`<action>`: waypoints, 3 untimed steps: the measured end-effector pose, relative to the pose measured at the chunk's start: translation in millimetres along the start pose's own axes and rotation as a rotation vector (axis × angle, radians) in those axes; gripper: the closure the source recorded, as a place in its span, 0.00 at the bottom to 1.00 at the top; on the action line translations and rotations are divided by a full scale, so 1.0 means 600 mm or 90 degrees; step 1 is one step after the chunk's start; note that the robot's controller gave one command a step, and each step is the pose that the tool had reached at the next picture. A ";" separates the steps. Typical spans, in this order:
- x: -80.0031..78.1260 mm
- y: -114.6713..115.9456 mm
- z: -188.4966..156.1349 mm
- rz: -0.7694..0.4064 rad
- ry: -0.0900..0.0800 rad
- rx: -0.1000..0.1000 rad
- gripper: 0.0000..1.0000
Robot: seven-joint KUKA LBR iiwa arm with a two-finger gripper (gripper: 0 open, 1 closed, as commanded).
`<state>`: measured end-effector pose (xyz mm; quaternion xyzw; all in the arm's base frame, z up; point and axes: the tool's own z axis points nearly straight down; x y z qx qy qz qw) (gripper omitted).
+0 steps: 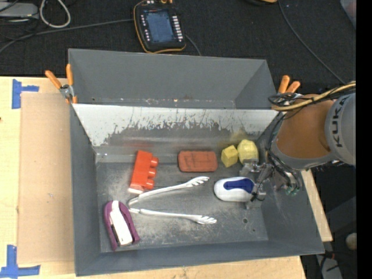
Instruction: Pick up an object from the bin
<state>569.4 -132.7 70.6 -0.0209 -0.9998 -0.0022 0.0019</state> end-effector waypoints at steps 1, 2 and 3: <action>0.001 0.001 -0.006 0.000 0.000 0.000 1.00; 0.001 0.001 -0.010 -0.001 0.000 -0.001 1.00; 0.001 0.002 -0.023 -0.001 0.001 -0.001 1.00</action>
Offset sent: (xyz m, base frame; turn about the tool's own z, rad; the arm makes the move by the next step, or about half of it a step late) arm -0.0004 0.0003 0.0071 -0.0005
